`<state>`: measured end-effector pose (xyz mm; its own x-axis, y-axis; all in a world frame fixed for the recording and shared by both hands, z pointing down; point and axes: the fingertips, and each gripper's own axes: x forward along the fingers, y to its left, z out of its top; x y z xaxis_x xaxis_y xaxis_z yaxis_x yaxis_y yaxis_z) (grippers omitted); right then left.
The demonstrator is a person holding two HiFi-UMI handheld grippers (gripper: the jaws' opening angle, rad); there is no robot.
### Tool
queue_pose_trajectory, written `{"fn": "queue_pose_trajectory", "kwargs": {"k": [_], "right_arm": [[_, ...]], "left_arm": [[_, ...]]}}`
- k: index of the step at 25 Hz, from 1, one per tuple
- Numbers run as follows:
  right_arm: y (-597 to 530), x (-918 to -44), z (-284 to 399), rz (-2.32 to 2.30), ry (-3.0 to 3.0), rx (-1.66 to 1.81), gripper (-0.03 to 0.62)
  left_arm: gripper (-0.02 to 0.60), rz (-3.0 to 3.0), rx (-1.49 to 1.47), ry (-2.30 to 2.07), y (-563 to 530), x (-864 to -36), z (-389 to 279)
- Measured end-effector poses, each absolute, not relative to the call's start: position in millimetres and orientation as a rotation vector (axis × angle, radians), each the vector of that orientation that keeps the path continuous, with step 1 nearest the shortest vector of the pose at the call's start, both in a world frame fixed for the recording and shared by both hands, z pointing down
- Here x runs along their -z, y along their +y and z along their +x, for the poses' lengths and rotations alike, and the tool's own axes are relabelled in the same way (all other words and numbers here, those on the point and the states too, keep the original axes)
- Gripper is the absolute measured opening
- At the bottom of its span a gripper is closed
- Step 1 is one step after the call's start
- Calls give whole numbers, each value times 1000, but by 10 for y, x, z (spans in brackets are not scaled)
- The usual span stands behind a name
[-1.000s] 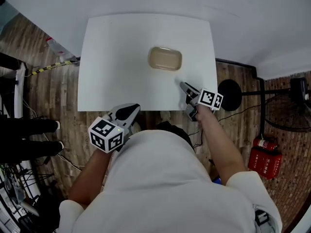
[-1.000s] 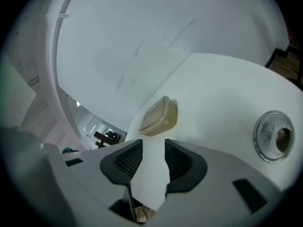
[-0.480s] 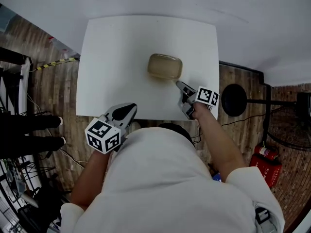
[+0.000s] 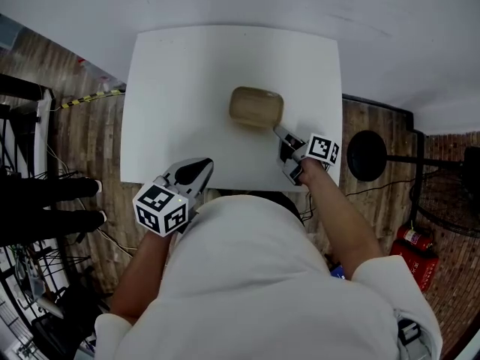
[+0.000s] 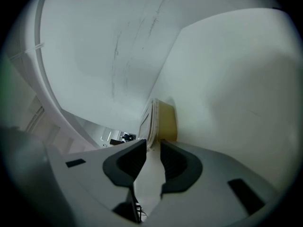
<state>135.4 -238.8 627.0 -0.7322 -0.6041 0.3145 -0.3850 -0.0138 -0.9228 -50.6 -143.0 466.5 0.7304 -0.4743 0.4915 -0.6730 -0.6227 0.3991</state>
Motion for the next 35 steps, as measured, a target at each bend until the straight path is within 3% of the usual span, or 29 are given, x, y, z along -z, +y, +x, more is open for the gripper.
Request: {"fn": "queue_pose_trajectory", "kwargs": {"k": [5, 35], "right_arm": [[-2387, -6243, 1379, -1044, 2061, 1831, 68], [-2134, -5535, 1305, -929, 2114, 1659, 6]], "left_arm": [[18, 2366, -465, -863, -1438, -4687, -489], [18, 2378, -365, -858, -1168, -4694, -867]]}}
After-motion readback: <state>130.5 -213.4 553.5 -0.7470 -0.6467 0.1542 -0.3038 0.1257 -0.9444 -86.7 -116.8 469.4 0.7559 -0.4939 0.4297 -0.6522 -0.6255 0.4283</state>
